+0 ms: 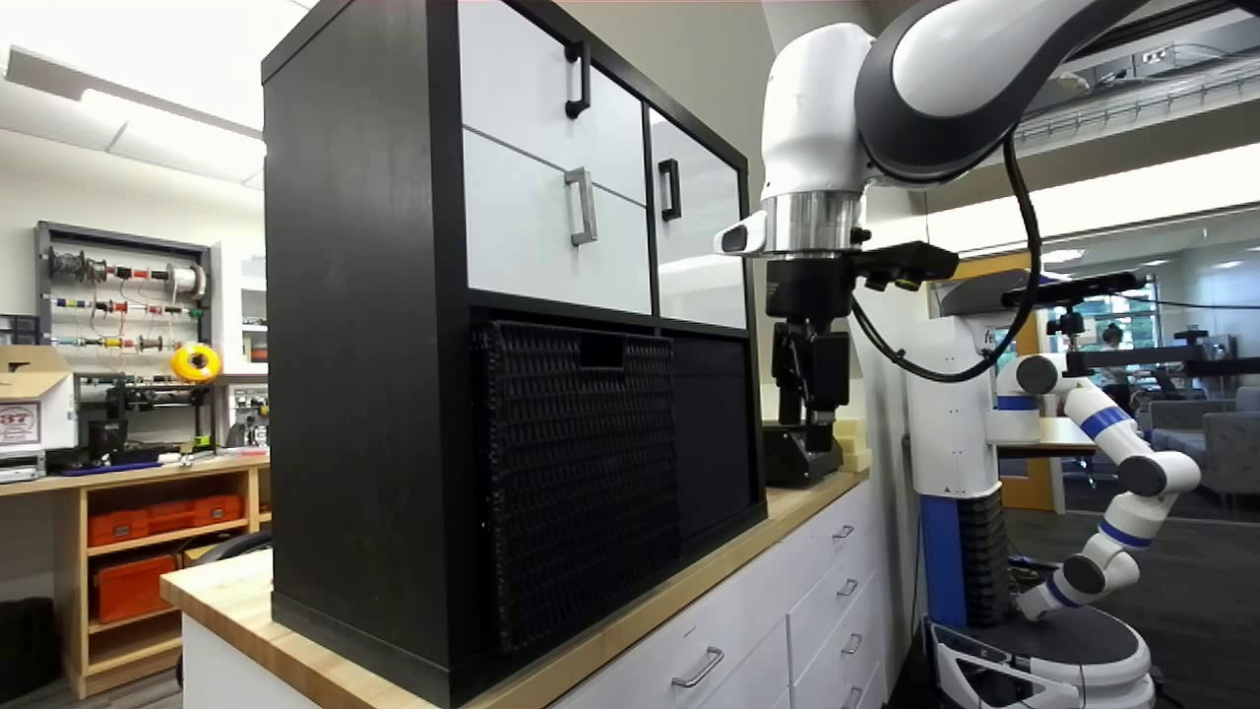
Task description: Open the bottom compartment of the cabinet
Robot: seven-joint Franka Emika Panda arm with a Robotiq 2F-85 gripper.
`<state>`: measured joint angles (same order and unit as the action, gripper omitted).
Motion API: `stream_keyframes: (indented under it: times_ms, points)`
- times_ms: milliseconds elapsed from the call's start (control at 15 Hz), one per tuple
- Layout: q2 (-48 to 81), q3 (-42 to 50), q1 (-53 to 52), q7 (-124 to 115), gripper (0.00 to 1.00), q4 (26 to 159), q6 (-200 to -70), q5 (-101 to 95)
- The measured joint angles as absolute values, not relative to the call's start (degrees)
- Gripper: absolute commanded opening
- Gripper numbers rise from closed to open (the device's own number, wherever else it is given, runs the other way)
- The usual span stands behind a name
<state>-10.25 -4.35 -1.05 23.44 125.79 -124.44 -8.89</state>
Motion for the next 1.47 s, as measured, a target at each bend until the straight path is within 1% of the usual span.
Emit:
stream_keyframes:
  times_ms: [533, 1467]
  points:
    - [-10.17, -4.27, -2.84, 35.16, 1.00, 122.77, -128.26, -13.57]
    - [-9.80, -4.26, -3.01, 35.19, 1.00, 122.77, -128.36, -13.76]
